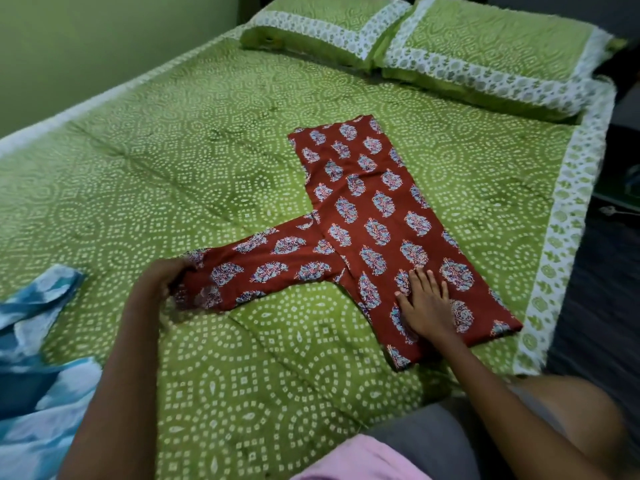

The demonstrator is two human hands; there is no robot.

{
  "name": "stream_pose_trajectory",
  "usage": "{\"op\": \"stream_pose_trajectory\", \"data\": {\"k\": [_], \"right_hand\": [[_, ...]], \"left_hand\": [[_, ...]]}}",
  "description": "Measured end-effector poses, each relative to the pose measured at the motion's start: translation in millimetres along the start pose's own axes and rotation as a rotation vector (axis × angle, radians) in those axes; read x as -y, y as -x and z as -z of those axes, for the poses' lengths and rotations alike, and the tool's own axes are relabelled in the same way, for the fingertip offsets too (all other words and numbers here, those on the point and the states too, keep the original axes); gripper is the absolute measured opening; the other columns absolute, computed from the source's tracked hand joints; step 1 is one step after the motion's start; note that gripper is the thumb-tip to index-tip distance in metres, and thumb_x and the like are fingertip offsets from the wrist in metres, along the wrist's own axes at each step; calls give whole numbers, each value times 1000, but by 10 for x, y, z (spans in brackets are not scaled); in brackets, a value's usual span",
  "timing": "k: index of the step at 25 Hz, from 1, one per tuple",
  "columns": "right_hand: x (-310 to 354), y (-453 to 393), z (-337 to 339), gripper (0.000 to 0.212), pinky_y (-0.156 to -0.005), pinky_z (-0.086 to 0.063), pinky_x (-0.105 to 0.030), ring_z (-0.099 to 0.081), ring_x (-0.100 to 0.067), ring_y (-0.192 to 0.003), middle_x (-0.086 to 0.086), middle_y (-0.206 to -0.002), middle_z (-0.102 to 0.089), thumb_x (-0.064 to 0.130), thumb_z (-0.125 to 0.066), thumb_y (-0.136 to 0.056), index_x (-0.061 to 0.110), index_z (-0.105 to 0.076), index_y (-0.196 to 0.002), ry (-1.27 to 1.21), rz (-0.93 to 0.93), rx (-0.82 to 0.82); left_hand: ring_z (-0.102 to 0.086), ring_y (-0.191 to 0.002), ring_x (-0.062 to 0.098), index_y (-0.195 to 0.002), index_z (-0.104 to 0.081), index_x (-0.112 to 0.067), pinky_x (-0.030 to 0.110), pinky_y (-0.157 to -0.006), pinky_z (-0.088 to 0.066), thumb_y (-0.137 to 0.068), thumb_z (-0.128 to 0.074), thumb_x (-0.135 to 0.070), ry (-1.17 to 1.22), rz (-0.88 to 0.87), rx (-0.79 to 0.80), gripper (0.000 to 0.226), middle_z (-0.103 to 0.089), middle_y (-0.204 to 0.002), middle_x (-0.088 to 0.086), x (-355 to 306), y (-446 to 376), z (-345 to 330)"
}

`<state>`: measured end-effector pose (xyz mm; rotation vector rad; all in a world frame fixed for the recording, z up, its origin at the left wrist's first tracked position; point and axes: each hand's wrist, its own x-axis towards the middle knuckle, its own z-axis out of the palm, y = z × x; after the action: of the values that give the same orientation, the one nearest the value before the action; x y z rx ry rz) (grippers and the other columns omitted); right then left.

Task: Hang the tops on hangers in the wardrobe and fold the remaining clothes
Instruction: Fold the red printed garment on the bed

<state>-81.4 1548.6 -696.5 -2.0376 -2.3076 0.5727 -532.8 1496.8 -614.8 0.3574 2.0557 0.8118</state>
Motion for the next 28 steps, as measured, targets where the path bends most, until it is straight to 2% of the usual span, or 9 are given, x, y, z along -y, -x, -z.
{"op": "stream_pose_trajectory", "data": {"k": [3, 6, 8, 11, 14, 19, 24, 26, 28], "right_hand": [[193, 21, 108, 69, -115, -18, -44, -22, -23, -141, -5, -151, -28, 40, -59, -88, 15, -29, -145, -363, 19, 39], [462, -61, 360, 61, -94, -48, -35, -53, -27, -118, -13, -133, -51, 16, -70, -79, 11, -42, -133, -1186, -11, 225], [520, -198, 527, 65, -92, -49, -32, -59, -26, -108, -16, -124, -57, 20, -73, -69, 7, -45, -127, -1644, -80, 261], [376, -426, 584, 78, -107, -37, -42, -45, -31, -127, -16, -139, -43, 46, -62, -77, 7, -35, -139, -2145, -309, 143], [127, -568, 469, 72, -105, -37, -42, -39, -33, -131, -19, -147, -32, 47, -46, -92, 3, -25, -144, -2098, -524, 52], [216, -972, 471, 43, -69, -52, -32, -62, -23, -89, -14, -118, -60, 17, -69, -82, 3, -53, -120, -1800, -681, -53], [-77, -1341, 657, 16, -77, -55, -38, -61, -19, -74, -18, -113, -65, 6, -69, -80, 15, -56, -78, -1723, -752, -436], [-393, -1386, 717, 16, -82, -53, -38, -59, -15, -71, -15, -115, -63, 5, -66, -83, 16, -55, -79, -1729, -794, -545], [-651, -1360, 683, 12, -87, -50, -36, -60, -14, -74, -12, -118, -61, 4, -62, -86, 12, -56, -93, -1847, -819, -477]], "left_hand": [[-60, -41, 15, -79, -51, -10, 26, -40, -52, -94, -45, -8, 219, -60, 319, 17, -62, -59, 8, -485, 360, -408], [-55, -39, 8, -73, -44, -11, 18, -42, -49, -96, -41, -6, 245, -219, 513, 24, -54, -49, 1, -1067, 789, -1266], [-63, -55, 11, -85, -51, -5, 23, -61, -56, -94, -49, -9, 292, -296, 694, 10, -61, -68, 7, -1338, 1101, -1867], [-63, -89, 22, -113, -50, -10, 35, -83, -50, -94, -54, -24, 110, -517, 797, 24, -62, -101, 6, -1430, 1198, -2362], [-57, -102, 22, -115, -55, -14, 27, -83, -45, -93, -55, -33, -356, -791, 563, 29, -59, -110, 2, -1287, 769, -2397], [-54, -113, 28, -120, -57, -2, 31, -93, -39, -90, -59, -30, -541, -750, 423, 41, -58, -122, 14, -1102, -35, -2339], [-58, -79, 22, -92, -67, -1, 27, -73, -43, -91, -58, -32, -564, -746, 407, 33, -67, -87, 12, -1255, -344, -2398], [-51, -69, 17, -71, -65, -10, 25, -62, -39, -88, -62, -35, -611, -793, 472, 30, -59, -73, 4, -1281, -373, -2452], [-49, -76, 17, -65, -57, -14, 28, -68, -39, -83, -68, -36, -625, -867, 501, 30, -55, -80, 4, -1224, -427, -2527]]}}
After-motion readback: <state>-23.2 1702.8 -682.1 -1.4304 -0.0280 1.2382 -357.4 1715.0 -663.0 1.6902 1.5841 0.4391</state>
